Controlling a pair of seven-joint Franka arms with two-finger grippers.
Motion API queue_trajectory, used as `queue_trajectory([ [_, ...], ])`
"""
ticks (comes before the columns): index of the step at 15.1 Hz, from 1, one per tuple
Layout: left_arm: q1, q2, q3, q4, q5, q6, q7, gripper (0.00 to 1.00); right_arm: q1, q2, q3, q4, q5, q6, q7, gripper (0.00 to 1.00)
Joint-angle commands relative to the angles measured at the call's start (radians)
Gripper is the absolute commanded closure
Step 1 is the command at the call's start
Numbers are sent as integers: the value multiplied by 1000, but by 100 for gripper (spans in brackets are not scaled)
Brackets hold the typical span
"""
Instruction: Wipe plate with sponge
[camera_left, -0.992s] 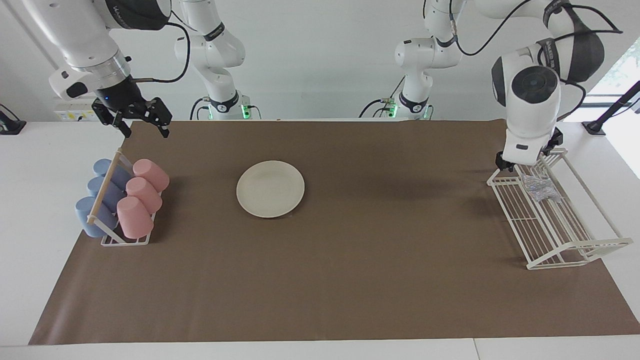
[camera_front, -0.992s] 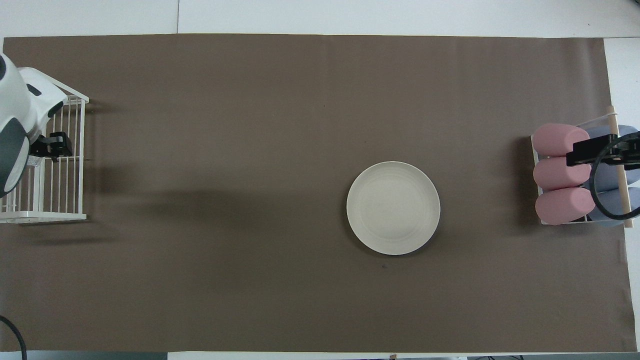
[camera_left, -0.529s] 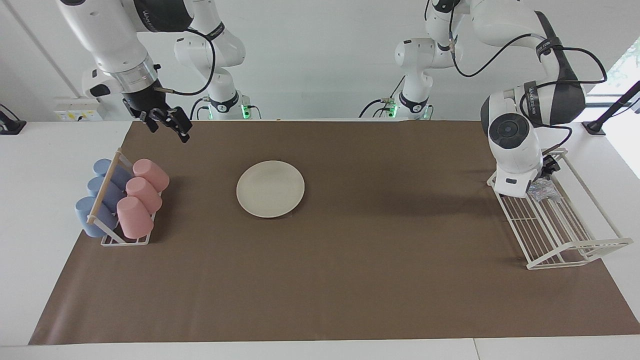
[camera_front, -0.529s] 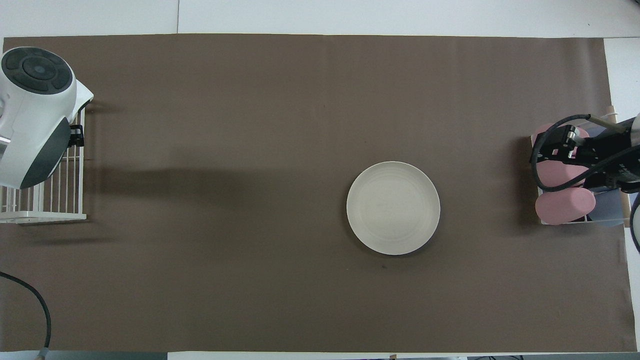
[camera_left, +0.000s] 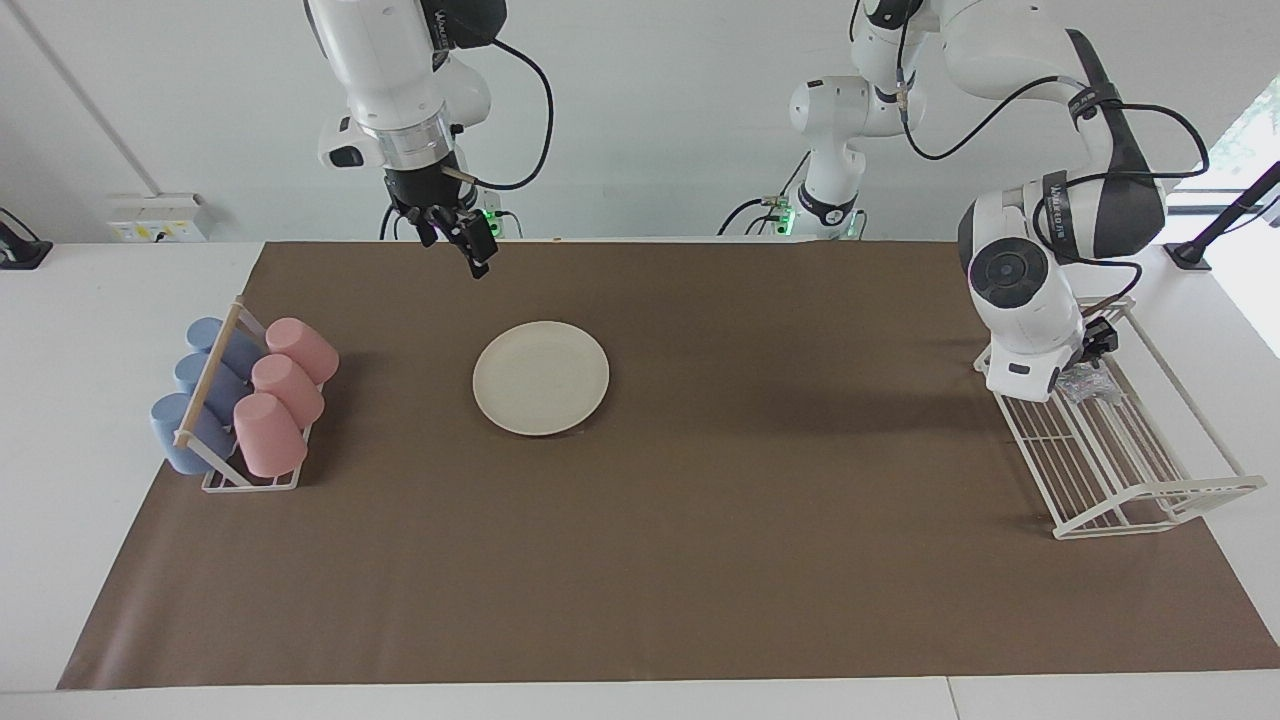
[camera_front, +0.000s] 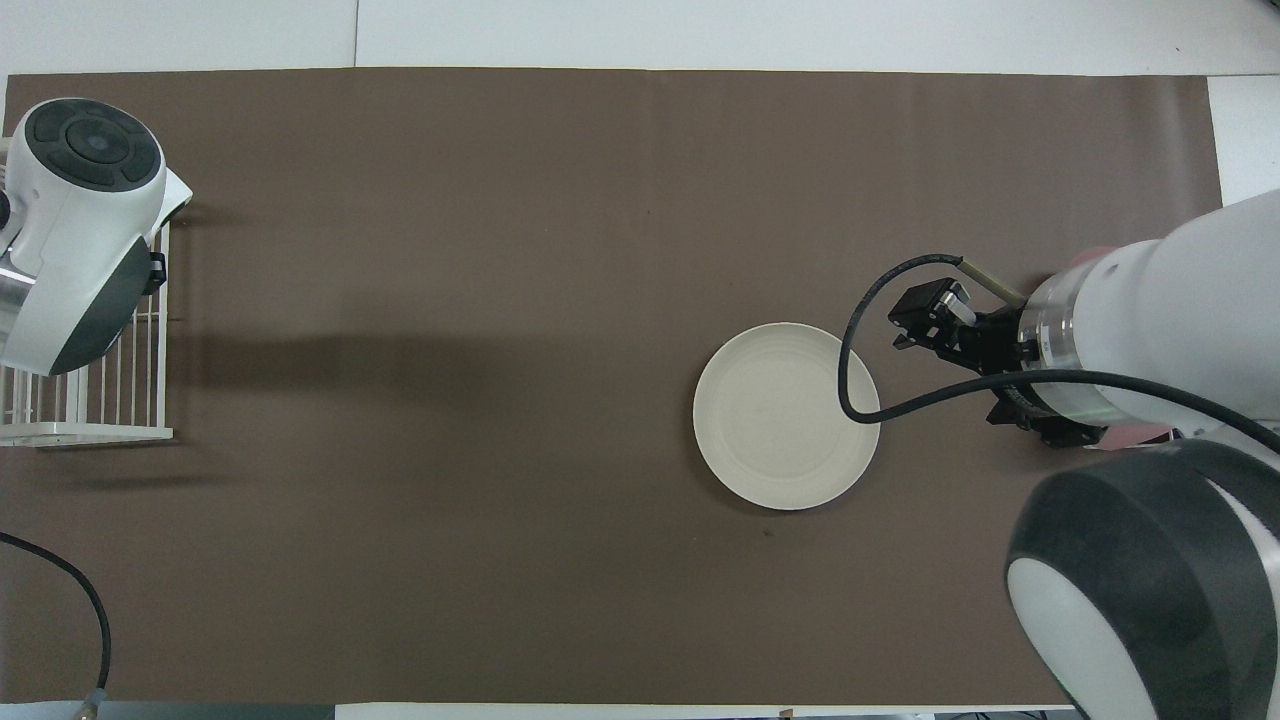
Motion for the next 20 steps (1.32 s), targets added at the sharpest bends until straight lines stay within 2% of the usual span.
queue_trajectory([
  [1,-9,9,6,3,22,12,-14,100,34,-44,-3,-76,11,96,139,0],
  [5,-4,9,6,5,22,11,-14,100,75,-39,-3,-70,29,130,300,0],
  [7,-6,9,6,11,18,2,-15,100,80,-29,6,-49,32,121,322,0],
  [10,-10,2,3,75,-39,-59,-12,100,87,43,38,69,31,49,416,0],
  [13,-6,2,4,250,-275,-220,-12,100,123,163,58,250,37,-70,564,0],
  [16,9,-20,21,374,-573,-374,-11,100,205,386,52,581,25,-236,700,0],
  [17,54,-41,20,385,-707,-409,-12,100,236,421,46,634,16,-251,725,0],
  [20,149,-83,20,384,-1014,-471,-7,100,259,416,49,628,8,-256,727,0],
])
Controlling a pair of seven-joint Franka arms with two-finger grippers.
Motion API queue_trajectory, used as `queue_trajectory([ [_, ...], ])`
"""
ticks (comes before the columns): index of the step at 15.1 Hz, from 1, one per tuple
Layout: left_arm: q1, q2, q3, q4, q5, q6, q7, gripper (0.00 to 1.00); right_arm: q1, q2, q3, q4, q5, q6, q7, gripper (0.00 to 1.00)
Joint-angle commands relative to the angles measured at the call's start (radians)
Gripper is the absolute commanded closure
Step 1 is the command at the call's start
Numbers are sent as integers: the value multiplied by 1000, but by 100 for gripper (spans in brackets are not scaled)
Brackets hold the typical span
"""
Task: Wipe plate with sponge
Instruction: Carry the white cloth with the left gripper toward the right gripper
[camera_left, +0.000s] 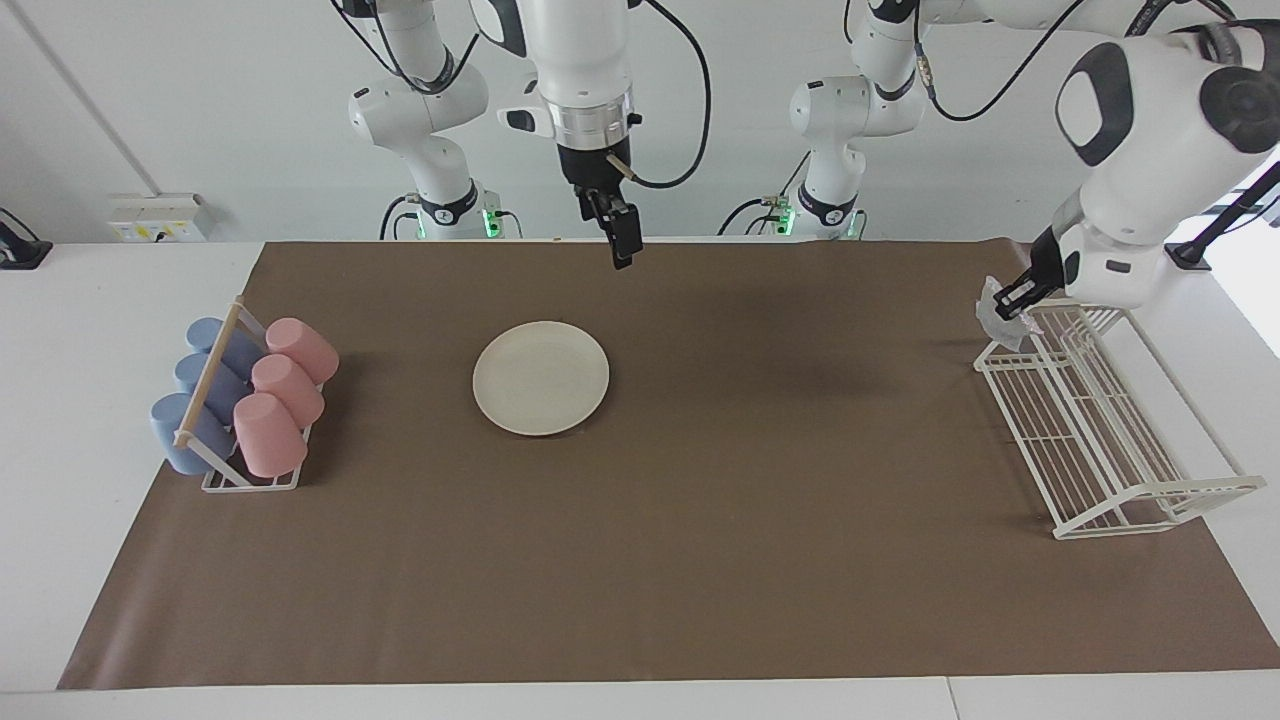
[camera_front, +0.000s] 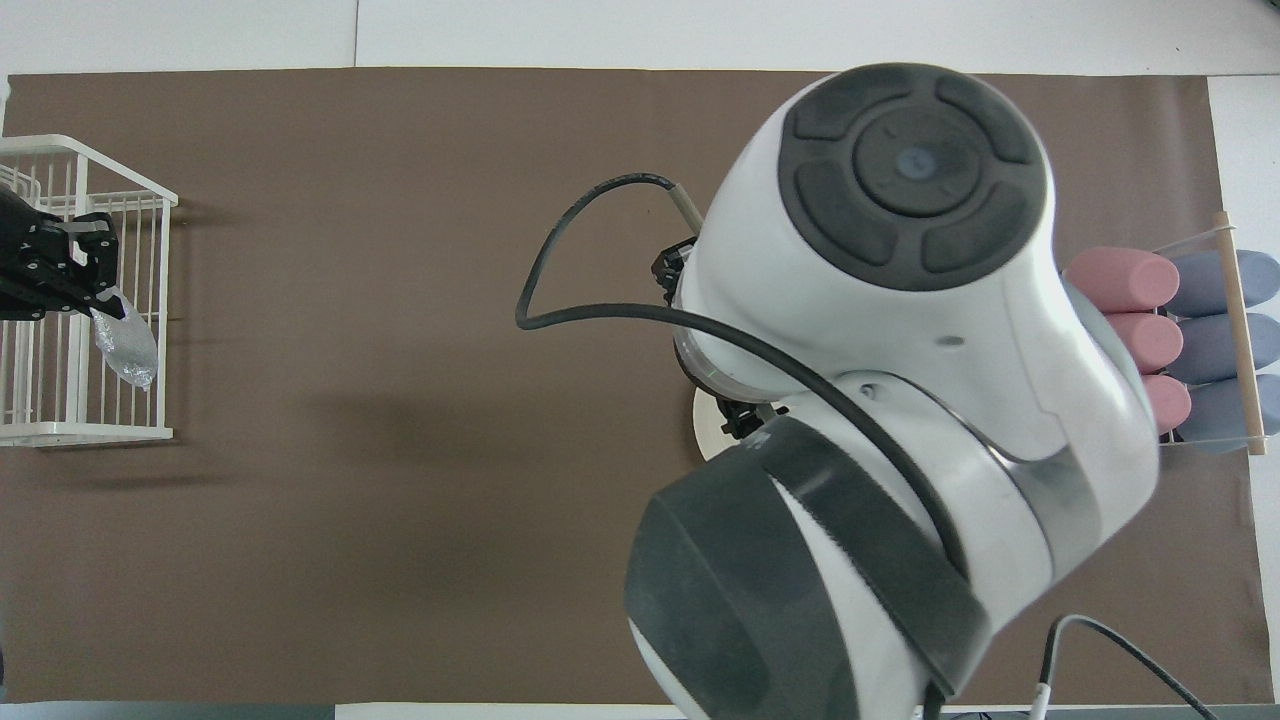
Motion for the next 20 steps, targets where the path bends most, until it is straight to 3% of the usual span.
queue_trajectory([
  [1,92,-23,-3,2,-250,-60,11,100,18,28,-1,60,-13,-42,15,0],
  [4,138,-96,0,-128,-474,-83,127,100,22,0,6,13,-18,-45,9,0],
  [9,183,-367,1,-641,-813,52,465,100,54,-66,7,-119,-13,-23,-39,0],
  [12,176,-484,1,-853,-965,84,573,100,54,-66,7,-115,-18,10,13,0],
  [15,140,-510,0,-961,-1077,87,689,100,56,-73,10,-148,51,147,329,0],
  [20,65,-509,0,-1114,-1280,125,930,100,137,-112,13,-230,95,250,409,0],
])
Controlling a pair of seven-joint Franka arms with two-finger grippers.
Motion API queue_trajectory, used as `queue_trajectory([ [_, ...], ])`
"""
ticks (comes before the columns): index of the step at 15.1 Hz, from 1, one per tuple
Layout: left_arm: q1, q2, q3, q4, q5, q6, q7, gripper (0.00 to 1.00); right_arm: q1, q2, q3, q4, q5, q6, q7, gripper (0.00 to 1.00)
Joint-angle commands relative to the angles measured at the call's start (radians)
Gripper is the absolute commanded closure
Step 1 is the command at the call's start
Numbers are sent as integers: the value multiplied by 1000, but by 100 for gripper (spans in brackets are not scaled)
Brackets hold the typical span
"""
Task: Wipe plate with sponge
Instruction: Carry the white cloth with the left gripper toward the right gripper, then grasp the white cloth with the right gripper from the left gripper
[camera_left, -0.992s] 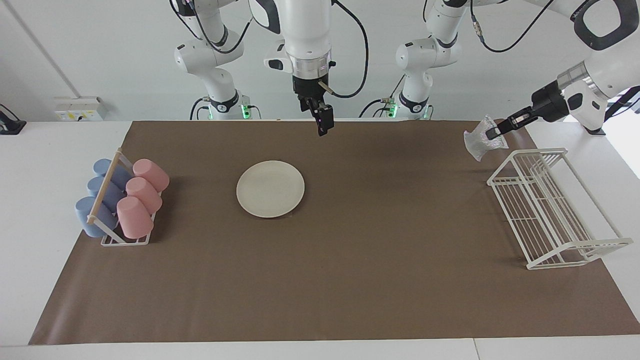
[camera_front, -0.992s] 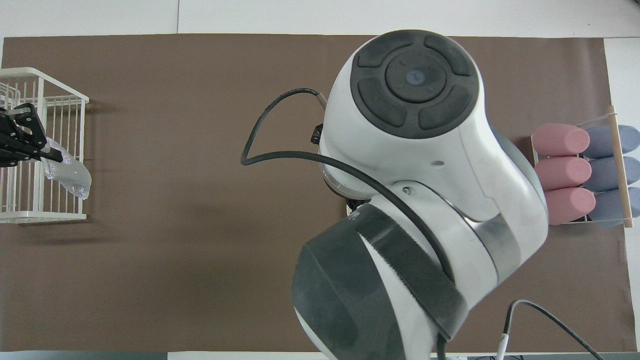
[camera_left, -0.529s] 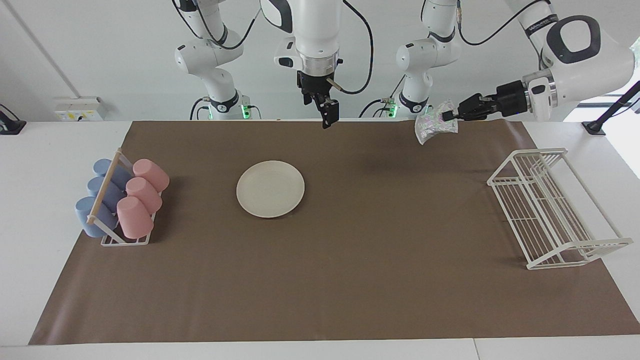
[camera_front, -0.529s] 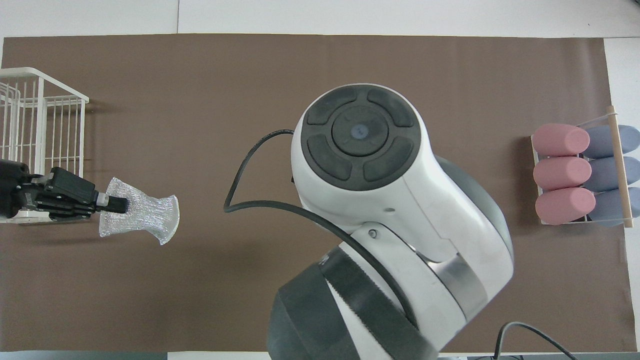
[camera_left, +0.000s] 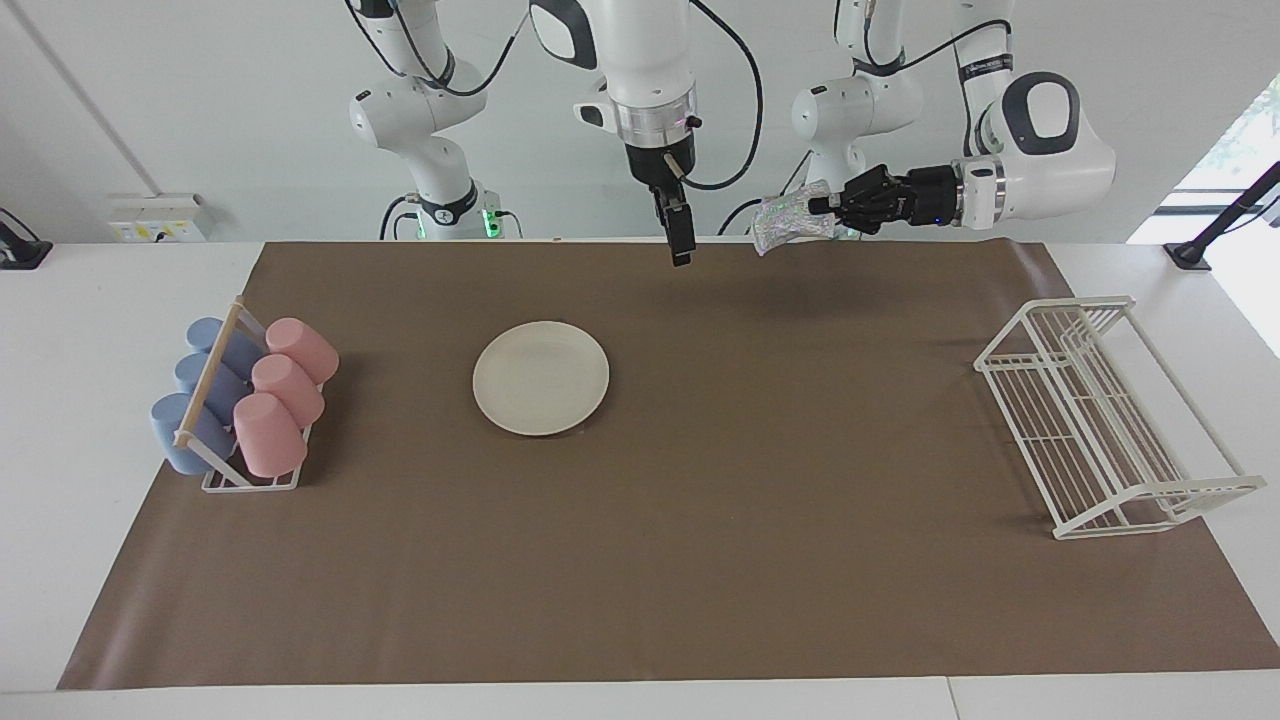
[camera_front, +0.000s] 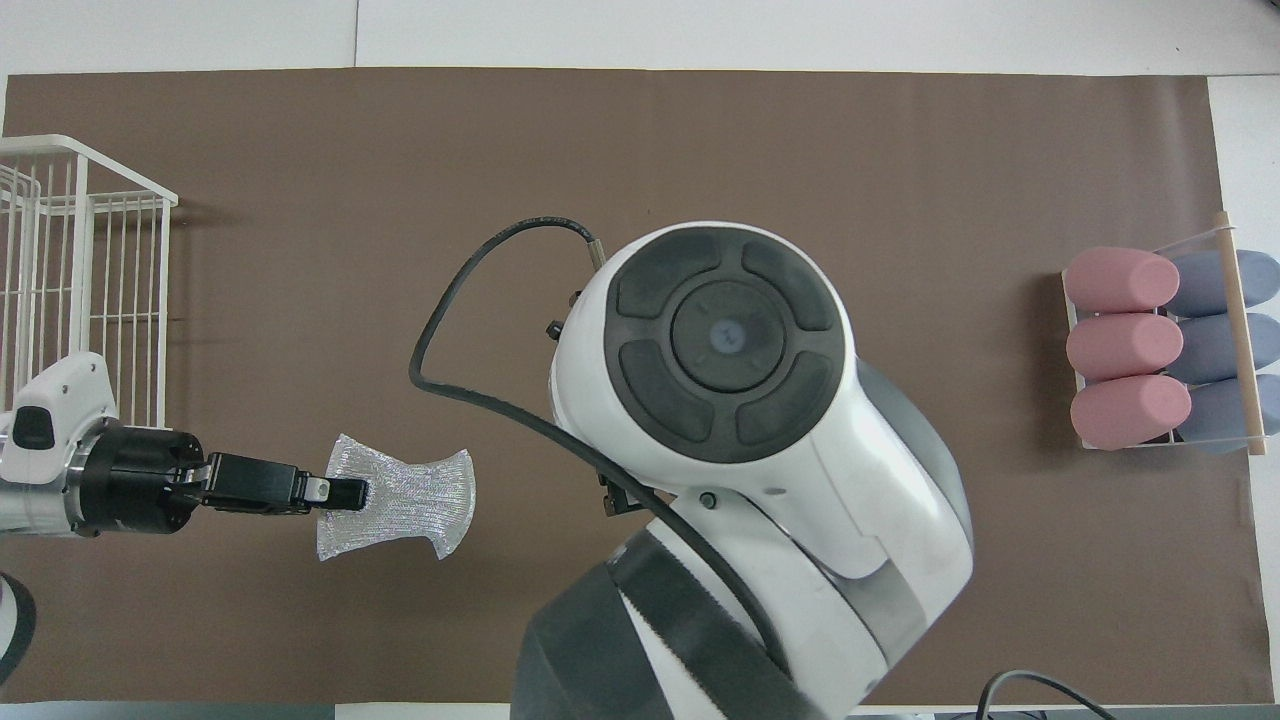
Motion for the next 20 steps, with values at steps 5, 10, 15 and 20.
queue_trajectory([
  [5,-107,-11,9,-109,-156,53,161,100,50,-124,2,-237,175,187,106,0],
  [10,-170,-11,9,-111,-199,96,161,100,98,-159,3,-368,178,414,157,0],
  [15,-179,-12,10,-115,-199,102,161,100,121,-188,3,-431,178,444,169,0],
  [20,-177,-12,10,-114,-200,97,158,100,121,-196,2,-446,175,442,152,12],
])
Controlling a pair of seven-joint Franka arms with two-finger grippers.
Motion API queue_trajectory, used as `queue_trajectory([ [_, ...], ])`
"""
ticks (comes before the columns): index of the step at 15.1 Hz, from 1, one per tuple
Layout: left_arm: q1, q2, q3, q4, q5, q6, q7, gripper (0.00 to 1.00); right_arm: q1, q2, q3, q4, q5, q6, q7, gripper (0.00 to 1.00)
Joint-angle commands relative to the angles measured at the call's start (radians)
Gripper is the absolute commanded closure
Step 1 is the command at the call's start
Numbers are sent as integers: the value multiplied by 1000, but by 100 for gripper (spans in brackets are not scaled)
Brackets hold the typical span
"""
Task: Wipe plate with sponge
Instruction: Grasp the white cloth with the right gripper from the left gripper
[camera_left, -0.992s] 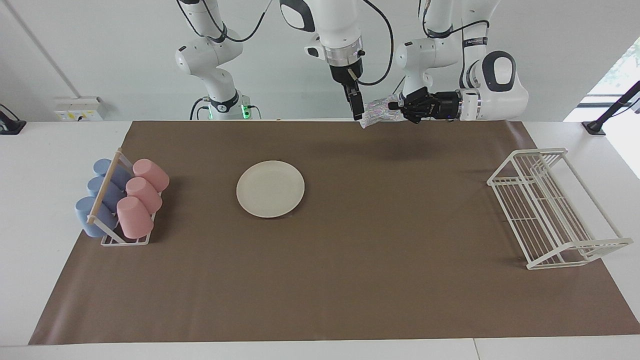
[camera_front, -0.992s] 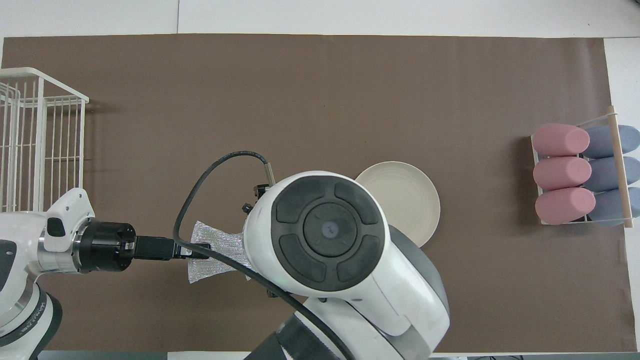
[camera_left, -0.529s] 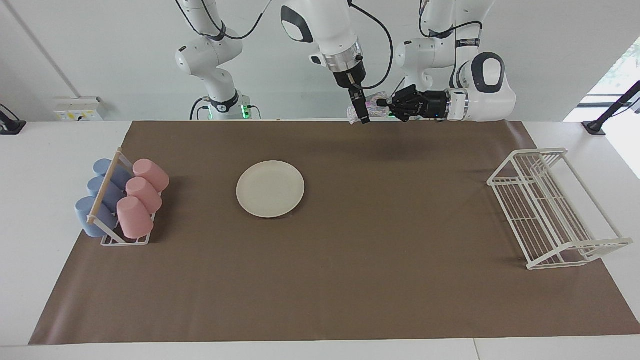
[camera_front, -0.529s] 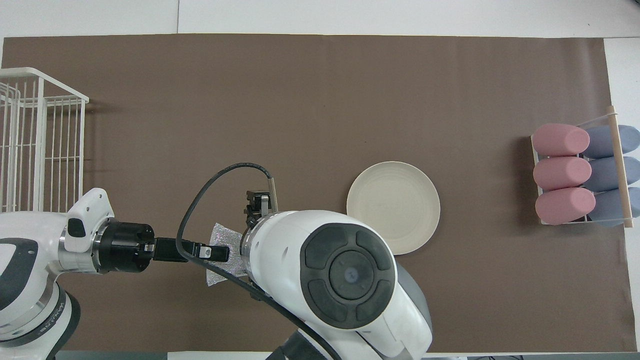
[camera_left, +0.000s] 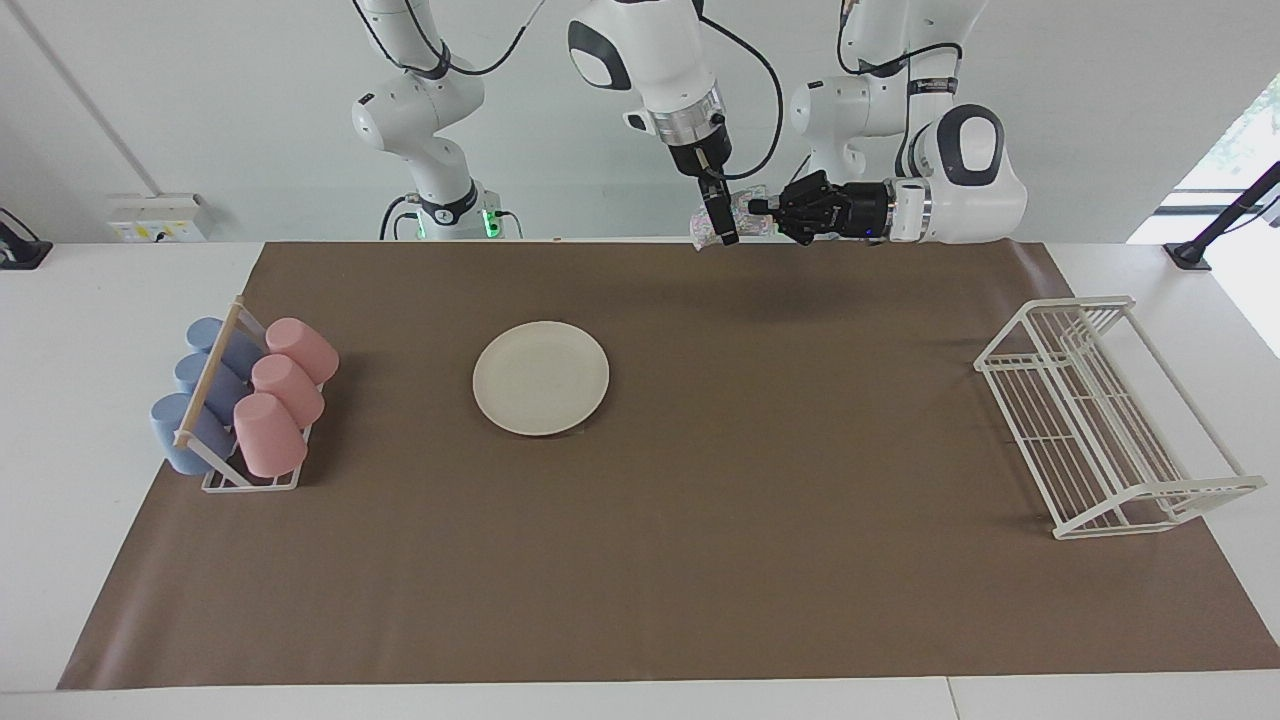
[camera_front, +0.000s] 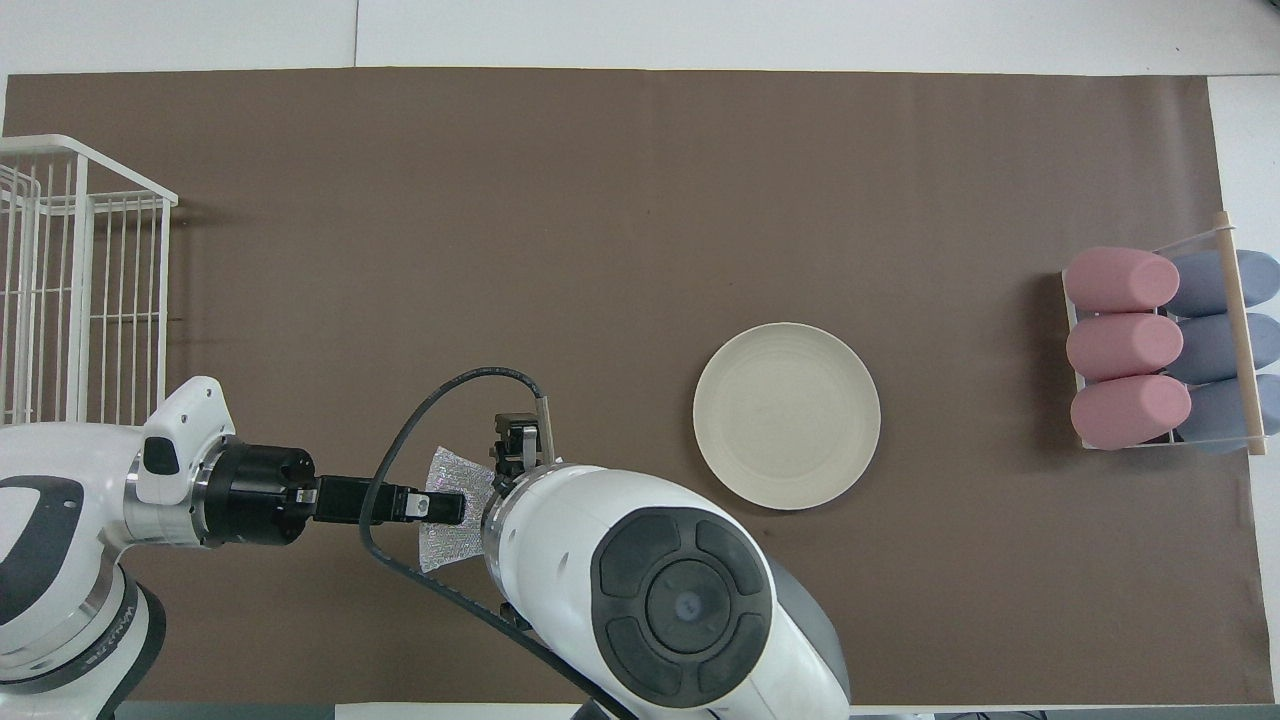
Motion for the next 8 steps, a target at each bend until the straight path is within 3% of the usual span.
queue_trajectory([
  [1,-18,-14,12,-21,-24,16,13,100,1,-30,0,-39,17,23,-20,25],
  [2,-17,-14,12,-22,-22,14,13,100,3,-30,0,-39,17,21,-31,45],
  [4,-18,-14,12,-22,-24,16,13,100,3,-32,0,-39,17,12,-76,98],
  [8,-18,-14,12,-21,-22,16,13,100,3,-32,0,-40,11,3,-133,100],
])
